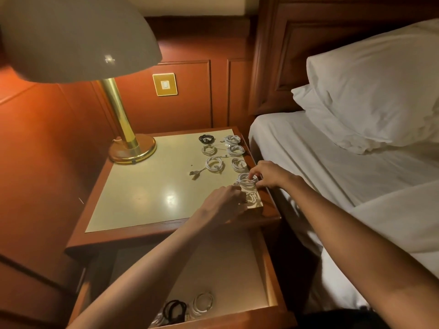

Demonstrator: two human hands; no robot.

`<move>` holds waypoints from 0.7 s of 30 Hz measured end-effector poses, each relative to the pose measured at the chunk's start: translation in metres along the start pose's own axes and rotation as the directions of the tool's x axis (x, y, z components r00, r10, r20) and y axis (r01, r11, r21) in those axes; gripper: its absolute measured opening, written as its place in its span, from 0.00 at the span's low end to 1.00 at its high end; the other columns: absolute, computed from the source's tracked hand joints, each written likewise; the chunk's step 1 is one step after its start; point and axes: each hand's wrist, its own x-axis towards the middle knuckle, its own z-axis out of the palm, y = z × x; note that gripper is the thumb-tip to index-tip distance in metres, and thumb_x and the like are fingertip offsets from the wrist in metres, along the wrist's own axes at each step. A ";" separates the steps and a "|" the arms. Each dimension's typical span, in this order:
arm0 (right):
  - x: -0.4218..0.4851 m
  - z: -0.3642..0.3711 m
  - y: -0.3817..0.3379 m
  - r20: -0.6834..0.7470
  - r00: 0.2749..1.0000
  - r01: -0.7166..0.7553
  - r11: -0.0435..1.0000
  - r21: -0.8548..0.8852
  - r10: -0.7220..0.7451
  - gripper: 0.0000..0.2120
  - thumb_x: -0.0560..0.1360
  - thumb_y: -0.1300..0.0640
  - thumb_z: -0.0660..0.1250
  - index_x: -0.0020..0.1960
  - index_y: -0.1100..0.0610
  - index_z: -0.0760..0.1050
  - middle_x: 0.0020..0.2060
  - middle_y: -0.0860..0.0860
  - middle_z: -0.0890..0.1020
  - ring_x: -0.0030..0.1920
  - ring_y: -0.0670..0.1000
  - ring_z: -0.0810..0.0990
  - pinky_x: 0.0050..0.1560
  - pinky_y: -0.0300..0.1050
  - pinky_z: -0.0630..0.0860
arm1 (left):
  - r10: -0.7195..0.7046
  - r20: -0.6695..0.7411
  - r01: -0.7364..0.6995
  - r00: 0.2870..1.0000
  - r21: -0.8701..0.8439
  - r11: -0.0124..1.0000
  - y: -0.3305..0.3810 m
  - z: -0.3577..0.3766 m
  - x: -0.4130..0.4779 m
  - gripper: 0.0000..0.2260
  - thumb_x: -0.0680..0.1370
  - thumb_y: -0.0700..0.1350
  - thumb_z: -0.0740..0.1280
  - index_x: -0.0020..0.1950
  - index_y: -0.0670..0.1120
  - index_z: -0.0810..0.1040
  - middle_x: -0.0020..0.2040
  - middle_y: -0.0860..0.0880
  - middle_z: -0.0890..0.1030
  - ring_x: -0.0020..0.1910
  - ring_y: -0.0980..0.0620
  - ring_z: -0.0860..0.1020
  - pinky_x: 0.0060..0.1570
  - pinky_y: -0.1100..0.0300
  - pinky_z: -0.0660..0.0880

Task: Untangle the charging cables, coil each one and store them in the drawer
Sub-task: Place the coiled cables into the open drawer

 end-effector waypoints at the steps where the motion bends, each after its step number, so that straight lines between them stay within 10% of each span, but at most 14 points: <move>1: 0.000 0.001 0.000 -0.007 1.000 0.004 1.000 -0.009 -0.004 0.15 0.74 0.59 0.75 0.59 0.51 0.81 0.49 0.47 0.71 0.52 0.50 0.75 0.49 0.41 0.69 | 0.008 -0.015 -0.008 1.000 -0.005 1.000 -0.003 -0.001 -0.006 0.10 0.79 0.51 0.67 0.55 0.46 0.82 0.50 0.49 0.79 0.43 0.49 0.80 0.41 0.51 0.80; 9: -0.031 0.003 -0.006 -0.040 0.999 -0.023 0.987 0.156 0.030 0.16 0.71 0.54 0.76 0.58 0.53 0.81 0.56 0.51 0.80 0.48 0.47 0.76 0.42 0.37 0.70 | 0.134 -0.189 -0.145 0.973 -0.048 0.988 -0.017 -0.013 -0.102 0.04 0.78 0.46 0.69 0.52 0.49 0.80 0.45 0.50 0.78 0.35 0.48 0.80 0.34 0.55 0.79; 15: -0.128 0.035 -0.034 -0.200 0.979 0.031 0.948 0.316 0.034 0.15 0.68 0.53 0.79 0.54 0.50 0.83 0.50 0.47 0.81 0.47 0.46 0.79 0.48 0.38 0.75 | 0.251 0.074 -0.246 0.965 -0.072 0.967 0.004 0.030 -0.172 0.10 0.81 0.55 0.62 0.54 0.52 0.79 0.48 0.52 0.75 0.39 0.48 0.78 0.35 0.54 0.75; 21: -0.175 0.116 -0.077 0.015 0.986 0.170 0.984 -0.052 -0.169 0.10 0.72 0.50 0.73 0.52 0.45 0.84 0.48 0.43 0.82 0.51 0.46 0.73 0.52 0.41 0.71 | 0.228 0.370 -0.217 0.901 -0.073 0.974 0.012 0.059 -0.188 0.08 0.79 0.52 0.64 0.54 0.54 0.80 0.47 0.52 0.77 0.45 0.46 0.80 0.36 0.57 0.69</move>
